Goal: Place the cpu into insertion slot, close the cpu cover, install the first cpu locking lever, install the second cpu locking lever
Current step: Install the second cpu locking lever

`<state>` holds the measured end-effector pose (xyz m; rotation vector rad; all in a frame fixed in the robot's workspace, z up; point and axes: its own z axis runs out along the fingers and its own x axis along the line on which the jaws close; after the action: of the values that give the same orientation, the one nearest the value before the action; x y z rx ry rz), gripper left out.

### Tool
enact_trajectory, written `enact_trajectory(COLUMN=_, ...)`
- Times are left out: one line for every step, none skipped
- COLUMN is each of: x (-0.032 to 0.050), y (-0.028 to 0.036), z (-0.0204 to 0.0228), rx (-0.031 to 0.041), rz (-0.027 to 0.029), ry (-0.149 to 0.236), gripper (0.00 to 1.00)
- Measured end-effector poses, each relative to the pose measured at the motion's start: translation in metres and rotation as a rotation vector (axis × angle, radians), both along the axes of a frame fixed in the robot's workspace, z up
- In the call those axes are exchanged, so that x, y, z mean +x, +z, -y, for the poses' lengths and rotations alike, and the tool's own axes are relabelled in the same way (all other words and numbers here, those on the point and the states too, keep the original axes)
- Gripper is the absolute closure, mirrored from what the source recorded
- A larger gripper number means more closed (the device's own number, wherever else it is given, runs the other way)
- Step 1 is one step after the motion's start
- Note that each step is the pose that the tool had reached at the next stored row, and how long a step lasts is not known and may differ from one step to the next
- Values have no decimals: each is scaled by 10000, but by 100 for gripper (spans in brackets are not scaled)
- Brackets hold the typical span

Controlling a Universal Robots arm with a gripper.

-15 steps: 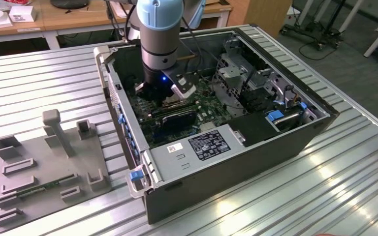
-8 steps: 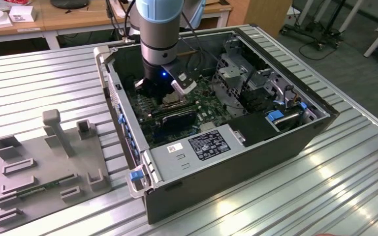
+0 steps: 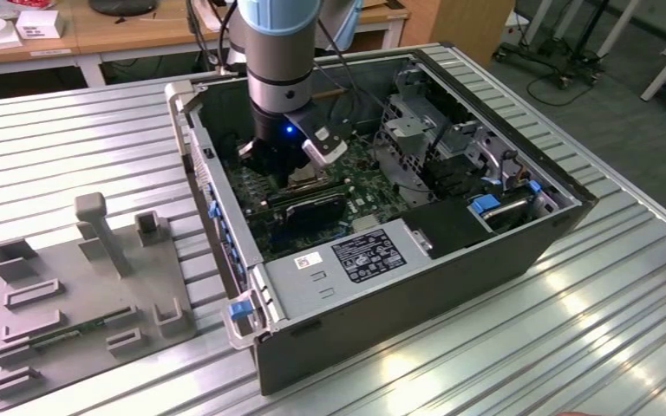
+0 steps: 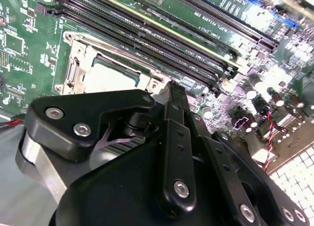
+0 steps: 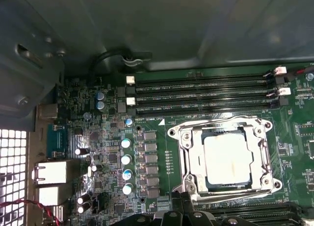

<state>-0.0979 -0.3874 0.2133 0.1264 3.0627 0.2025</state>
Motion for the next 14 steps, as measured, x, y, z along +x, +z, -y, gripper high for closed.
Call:
enact_trajectory(x=0, y=0, z=0, rx=-3, rz=0, ry=0, gripper=90)
enact_trajectory(x=0, y=0, z=-1, rx=-5, rz=0, ry=0, gripper=90)
enact_trajectory(x=0, y=0, z=-1, rx=-7, rz=0, ry=0, gripper=90)
enact_trajectory(x=3, y=0, z=-1, rx=-8, rz=-1, ry=0, gripper=90)
enact_trajectory(x=12, y=1, z=-2, rx=-8, rz=-1, ry=-1, gripper=90)
enact_trajectory(x=24, y=1, z=-2, rx=-8, rz=-2, ry=-2, gripper=90)
enact_trajectory(x=39, y=0, z=-2, rx=-6, rz=-2, ry=-1, gripper=90)
enact_trajectory(x=54, y=0, z=-3, rx=-7, rz=-3, ry=-2, gripper=90)
enact_trajectory(x=68, y=0, z=-4, rx=-7, rz=-4, ry=-1, gripper=90)
enact_trajectory(x=85, y=0, z=-4, rx=-7, rz=-6, ry=-1, gripper=90)
enact_trajectory(x=101, y=0, z=-5, rx=-7, rz=-7, ry=-1, gripper=90)
enact_trajectory(x=117, y=0, z=-6, rx=-7, rz=-9, ry=-1, gripper=90)
enact_trajectory(x=136, y=0, z=-6, rx=-7, rz=-11, ry=-1, gripper=90)
enact_trajectory(x=157, y=0, z=-6, rx=-7, rz=-13, ry=-1, gripper=90)
